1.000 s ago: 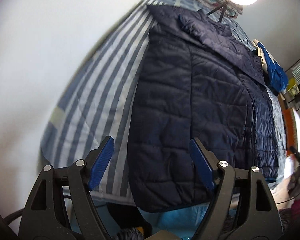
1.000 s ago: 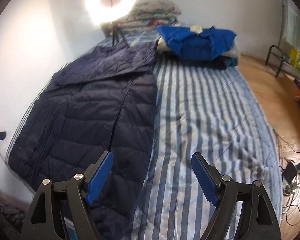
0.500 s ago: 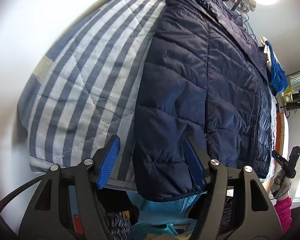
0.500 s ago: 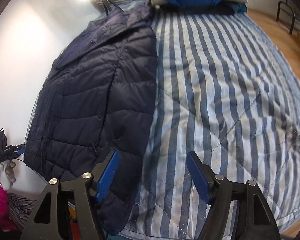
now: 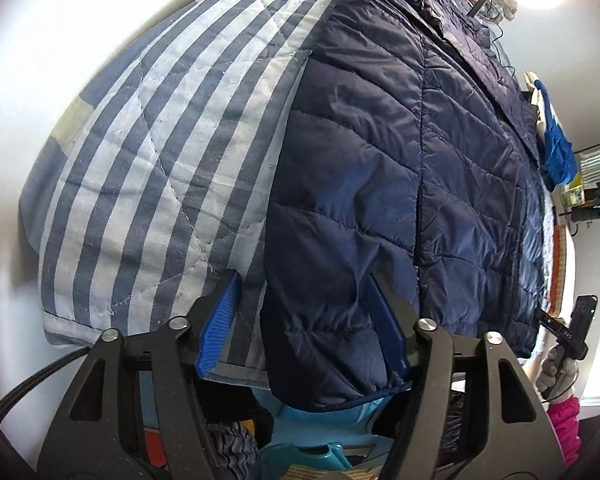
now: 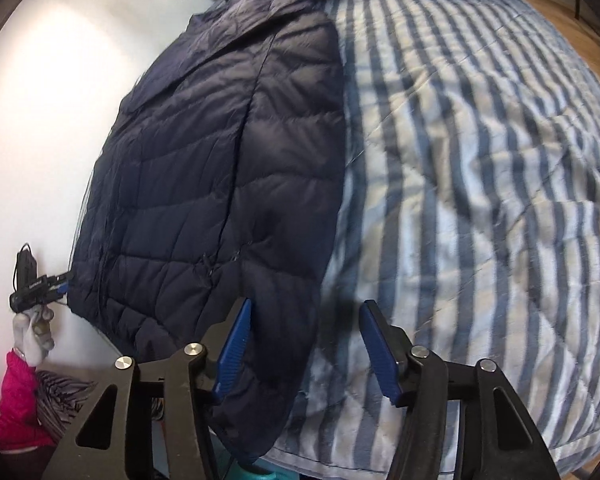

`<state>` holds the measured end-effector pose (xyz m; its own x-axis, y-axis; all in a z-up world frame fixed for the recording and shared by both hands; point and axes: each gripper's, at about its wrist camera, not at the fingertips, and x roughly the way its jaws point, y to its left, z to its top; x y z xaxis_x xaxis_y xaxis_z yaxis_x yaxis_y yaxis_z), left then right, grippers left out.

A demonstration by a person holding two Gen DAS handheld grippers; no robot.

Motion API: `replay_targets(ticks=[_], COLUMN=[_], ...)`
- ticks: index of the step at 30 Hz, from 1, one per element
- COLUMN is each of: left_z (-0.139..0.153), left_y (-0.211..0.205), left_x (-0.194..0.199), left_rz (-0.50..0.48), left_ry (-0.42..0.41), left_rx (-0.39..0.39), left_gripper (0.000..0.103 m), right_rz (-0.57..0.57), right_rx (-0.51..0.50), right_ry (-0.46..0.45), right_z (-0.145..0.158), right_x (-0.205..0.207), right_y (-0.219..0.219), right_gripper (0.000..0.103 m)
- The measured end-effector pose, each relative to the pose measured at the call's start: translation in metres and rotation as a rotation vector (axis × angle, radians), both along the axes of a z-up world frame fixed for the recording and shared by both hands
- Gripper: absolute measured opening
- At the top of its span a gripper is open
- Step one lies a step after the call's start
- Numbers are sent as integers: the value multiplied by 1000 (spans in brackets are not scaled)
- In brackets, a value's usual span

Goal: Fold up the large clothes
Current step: 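Move both tools to the side edge of the jacket body, then grasp the jacket side edge with the left tool while the right tool grasps it too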

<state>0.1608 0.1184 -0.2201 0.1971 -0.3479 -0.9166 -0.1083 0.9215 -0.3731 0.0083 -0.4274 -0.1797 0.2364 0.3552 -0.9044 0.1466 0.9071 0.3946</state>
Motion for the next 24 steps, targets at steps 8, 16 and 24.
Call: replay_targets(ticks=[8,16,24], left_z=[-3,18,58], left_y=[-13,-22,-19], left_x=[5,5,8], left_rz=[-28,-21,5], left_ry=[-7,-85,-196], left_rx=[4,-22,-106], left_gripper=[17,5,4], right_rz=[56,75,75], right_rx=[64,55,17], right_ry=[11,-74,-178], right_z=[-5,20,50], right_x=[1,5,6], right_y=[17,27,29], right_gripper=[36,7,3])
